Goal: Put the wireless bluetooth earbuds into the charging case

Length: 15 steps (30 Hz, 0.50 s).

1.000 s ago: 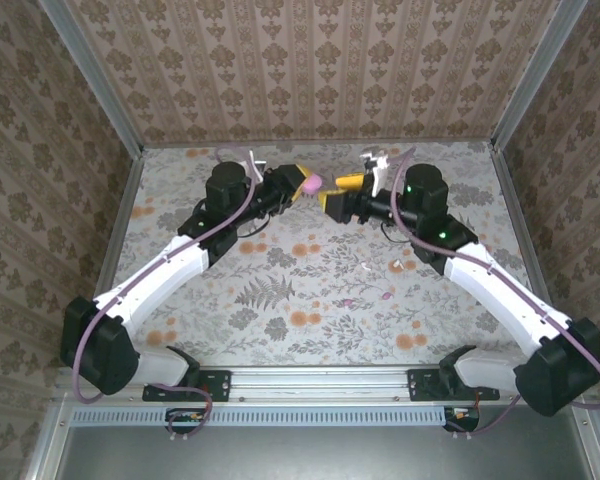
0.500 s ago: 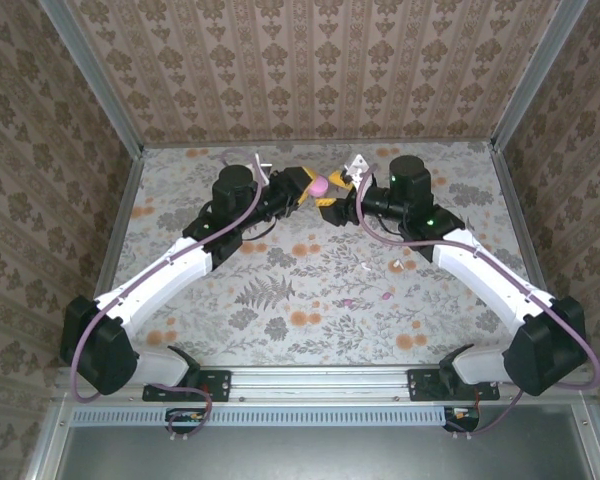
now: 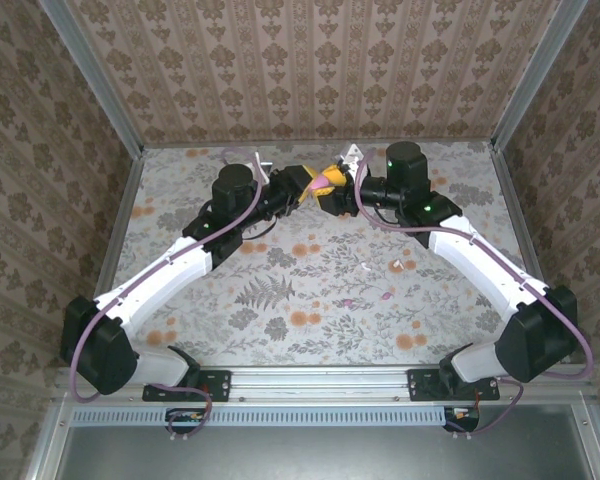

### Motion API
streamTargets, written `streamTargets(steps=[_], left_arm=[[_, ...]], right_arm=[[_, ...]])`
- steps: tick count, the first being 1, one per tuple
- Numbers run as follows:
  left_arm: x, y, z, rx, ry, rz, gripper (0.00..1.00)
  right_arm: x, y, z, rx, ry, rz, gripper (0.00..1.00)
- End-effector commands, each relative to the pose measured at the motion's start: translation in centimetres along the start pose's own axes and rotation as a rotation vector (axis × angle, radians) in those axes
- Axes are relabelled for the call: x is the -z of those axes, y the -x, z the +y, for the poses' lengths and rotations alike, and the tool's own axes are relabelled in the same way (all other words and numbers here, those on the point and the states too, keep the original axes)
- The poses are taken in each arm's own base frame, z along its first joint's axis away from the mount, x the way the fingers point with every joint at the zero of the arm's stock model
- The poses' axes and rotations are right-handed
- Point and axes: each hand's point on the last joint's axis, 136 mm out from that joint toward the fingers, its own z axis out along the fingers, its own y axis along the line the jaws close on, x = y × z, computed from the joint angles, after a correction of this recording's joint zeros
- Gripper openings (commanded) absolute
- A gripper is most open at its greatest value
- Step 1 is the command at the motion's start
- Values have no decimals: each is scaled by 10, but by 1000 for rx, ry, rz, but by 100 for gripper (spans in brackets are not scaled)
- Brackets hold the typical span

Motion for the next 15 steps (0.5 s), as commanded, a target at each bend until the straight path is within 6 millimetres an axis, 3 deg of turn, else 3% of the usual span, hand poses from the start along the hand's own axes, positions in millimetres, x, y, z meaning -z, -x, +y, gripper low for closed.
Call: streamTargets(steps=[1,5,10,12,15], left_arm=[[2,-2,-24,-34,-51,15,26],[2,-2,-23,-34,-50,18,27],[3,-1,-24,-49,-51,14,30],[4,-2,-25,-70,-51,15,39],[10,-1,-25,-153,-40,13,63]], right_arm=[[-1,2,-3,-2,0,15,51],[0,2,-5,4,-5,19,47],[4,9,-4,-6,14,1,34],[7,11,-4,-20,22,-5,33],[13,13,-3,-47,54,-14,33]])
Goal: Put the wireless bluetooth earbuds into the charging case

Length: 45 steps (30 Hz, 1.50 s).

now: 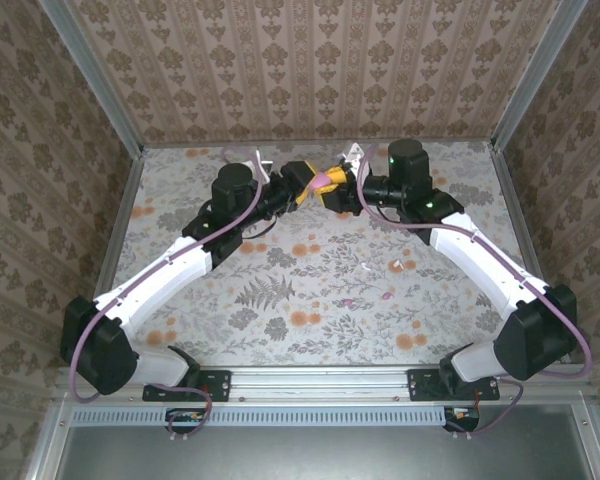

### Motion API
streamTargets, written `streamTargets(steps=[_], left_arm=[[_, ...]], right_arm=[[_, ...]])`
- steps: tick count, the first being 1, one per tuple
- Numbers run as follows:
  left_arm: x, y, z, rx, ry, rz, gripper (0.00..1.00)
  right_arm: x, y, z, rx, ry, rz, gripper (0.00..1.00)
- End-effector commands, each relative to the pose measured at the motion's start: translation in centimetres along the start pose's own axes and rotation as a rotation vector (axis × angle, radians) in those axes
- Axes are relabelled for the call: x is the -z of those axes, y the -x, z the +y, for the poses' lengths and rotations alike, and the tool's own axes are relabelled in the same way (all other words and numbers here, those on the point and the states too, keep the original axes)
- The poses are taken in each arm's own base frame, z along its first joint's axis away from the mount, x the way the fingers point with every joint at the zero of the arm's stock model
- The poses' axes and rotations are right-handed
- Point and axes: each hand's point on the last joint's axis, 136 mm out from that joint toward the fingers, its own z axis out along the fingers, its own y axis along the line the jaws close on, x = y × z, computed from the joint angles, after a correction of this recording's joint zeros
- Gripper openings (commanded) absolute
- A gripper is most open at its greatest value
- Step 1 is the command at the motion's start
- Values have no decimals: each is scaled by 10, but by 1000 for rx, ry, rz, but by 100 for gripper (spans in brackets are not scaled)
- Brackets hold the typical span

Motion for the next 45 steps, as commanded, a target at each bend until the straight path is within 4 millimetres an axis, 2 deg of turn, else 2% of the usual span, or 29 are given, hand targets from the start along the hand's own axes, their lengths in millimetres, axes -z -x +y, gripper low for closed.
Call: streamTargets(steps=[1,4,6,8,11,15,20,21,26,31,35,45], left_arm=[[14,4,-21,-150,-22,1,69],[33,14,-21,-387,11,-12,77],[48,14,-29,-578,-24,-2,78],[62,13,-31,-743,-47,-12,75],[80,-3,-39,-994,-156,6,70],[91,-41,-41,-1239,-364,96,70],[79,-46,-36,-1224,-392,177,70],[76,-47,-37,-1214,-406,191,70],[68,-58,-47,-1249,-503,233,70],[61,-63,-55,-1253,-539,255,68],[55,-65,-61,-1217,-565,270,63],[46,-71,-60,-1202,-570,286,57]], right_arm=[[12,17,3,-24,51,-38,33],[22,20,8,-48,117,-56,33],[29,23,12,-55,165,-65,34],[36,27,19,-66,224,-79,34],[43,31,25,-77,287,-92,34],[50,38,36,-72,366,-114,34],[53,36,46,-34,428,-129,35],[61,43,54,4,426,-147,35],[62,41,62,44,441,-143,36],[61,38,64,63,446,-138,36],[61,37,64,68,448,-138,37],[61,37,65,83,448,-143,37]])
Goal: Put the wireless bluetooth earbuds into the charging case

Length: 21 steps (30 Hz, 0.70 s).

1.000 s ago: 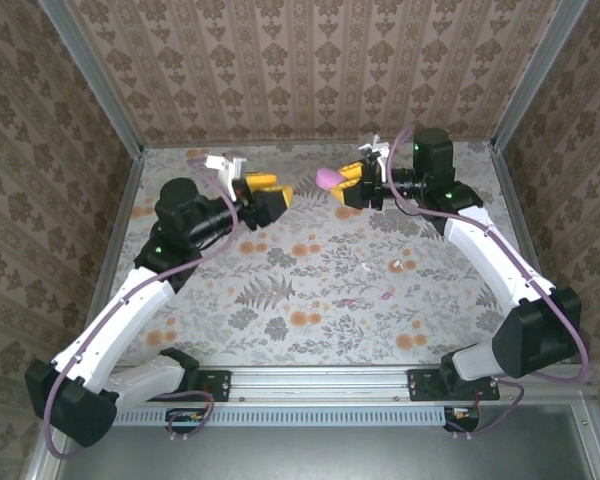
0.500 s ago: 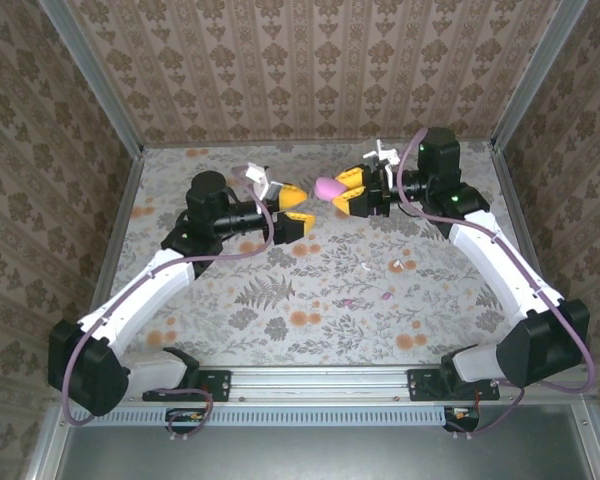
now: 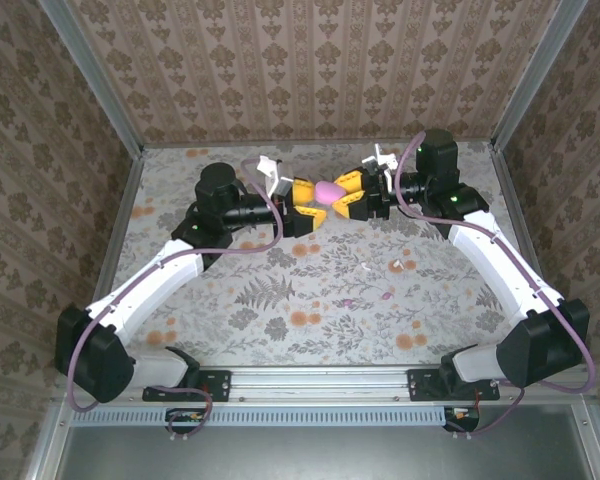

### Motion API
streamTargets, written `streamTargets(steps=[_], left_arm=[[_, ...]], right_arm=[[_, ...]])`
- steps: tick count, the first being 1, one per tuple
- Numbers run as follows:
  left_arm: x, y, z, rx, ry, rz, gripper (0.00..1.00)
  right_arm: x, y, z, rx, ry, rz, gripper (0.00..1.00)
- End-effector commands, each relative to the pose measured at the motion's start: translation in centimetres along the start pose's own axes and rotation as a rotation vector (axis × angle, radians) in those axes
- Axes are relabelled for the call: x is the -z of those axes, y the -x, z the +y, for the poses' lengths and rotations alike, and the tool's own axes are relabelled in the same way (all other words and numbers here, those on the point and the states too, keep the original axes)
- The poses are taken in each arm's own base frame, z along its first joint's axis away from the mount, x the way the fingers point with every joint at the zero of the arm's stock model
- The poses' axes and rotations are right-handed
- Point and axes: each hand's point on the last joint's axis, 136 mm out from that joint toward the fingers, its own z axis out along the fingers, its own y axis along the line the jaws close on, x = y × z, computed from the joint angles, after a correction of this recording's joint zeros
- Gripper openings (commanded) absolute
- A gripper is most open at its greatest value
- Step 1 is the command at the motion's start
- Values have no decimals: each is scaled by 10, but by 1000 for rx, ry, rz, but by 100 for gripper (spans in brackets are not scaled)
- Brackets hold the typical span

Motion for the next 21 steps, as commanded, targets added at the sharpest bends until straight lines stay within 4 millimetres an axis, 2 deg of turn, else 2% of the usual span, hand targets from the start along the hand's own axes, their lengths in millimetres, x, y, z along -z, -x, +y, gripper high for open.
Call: streamTargets(steps=[1,9,15,21], left_arm=[[-2,21,-8,-44,-31,-40,57],[-3,24,-7,-44,-25,-50,54],[-6,25,-6,-39,-24,-51,57],[-8,23,-6,-32,-34,-41,54]], right_arm=[[1,9,12,44,39,-15,37],[1,7,13,51,41,-9,37],[1,6,13,62,40,-7,37],[1,7,13,66,37,-7,37]])
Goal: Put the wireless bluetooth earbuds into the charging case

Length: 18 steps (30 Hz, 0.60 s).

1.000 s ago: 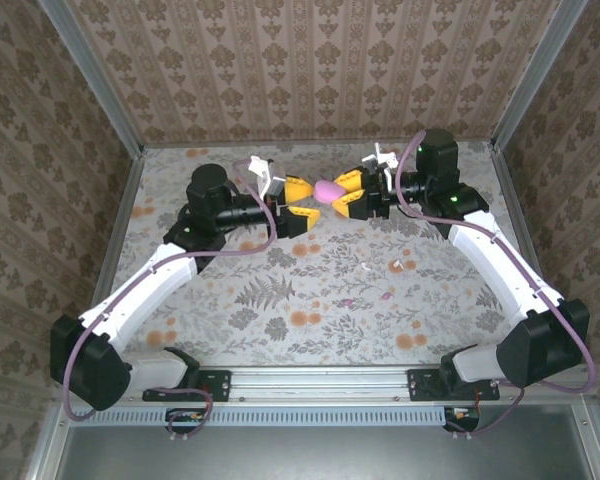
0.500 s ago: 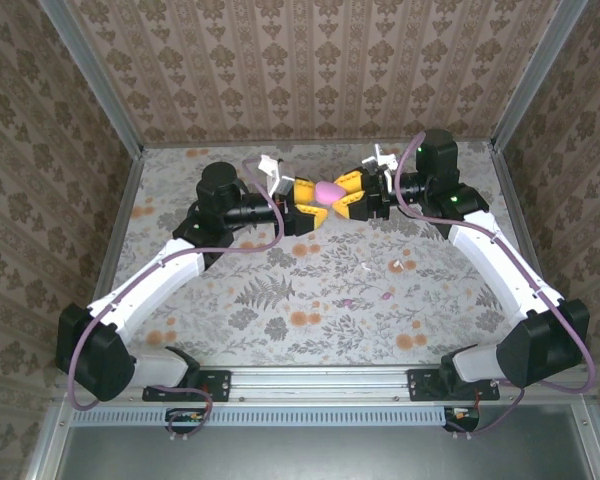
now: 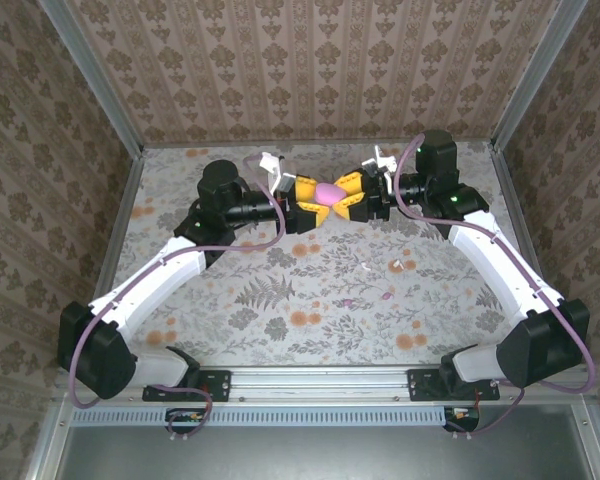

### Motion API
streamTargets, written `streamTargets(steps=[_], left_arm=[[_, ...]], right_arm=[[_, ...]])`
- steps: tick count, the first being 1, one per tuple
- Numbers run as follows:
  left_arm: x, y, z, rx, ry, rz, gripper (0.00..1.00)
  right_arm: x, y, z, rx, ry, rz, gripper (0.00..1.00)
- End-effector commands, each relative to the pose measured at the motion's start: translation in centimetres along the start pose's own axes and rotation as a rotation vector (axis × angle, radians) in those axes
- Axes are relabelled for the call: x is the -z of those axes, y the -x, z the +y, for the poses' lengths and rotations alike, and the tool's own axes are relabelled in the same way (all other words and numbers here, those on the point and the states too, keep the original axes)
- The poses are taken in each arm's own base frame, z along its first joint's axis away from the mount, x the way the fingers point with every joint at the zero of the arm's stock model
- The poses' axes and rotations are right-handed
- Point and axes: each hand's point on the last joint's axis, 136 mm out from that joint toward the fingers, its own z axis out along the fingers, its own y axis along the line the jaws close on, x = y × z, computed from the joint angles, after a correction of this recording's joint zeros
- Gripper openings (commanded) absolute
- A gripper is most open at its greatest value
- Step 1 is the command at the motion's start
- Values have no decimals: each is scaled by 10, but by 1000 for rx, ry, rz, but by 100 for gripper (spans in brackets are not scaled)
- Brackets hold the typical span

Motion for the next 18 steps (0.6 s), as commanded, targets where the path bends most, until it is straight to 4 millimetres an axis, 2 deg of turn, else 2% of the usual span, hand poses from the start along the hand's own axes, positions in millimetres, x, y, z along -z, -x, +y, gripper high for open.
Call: streamTargets(steps=[1,4,11,15,18], left_arm=[[-3,16,-8,-37,-35,-27,53],[-3,15,-8,-34,-33,-24,48],[-3,17,-10,-43,-38,-19,45],[-3,19,-12,-47,-42,-21,45],[-5,18,-14,-46,-52,-15,48]], right_arm=[[1,11,12,40,36,-15,37],[1,12,13,44,38,-18,37],[1,11,12,44,33,-16,38],[0,9,9,38,22,-8,38],[0,10,11,39,25,-8,38]])
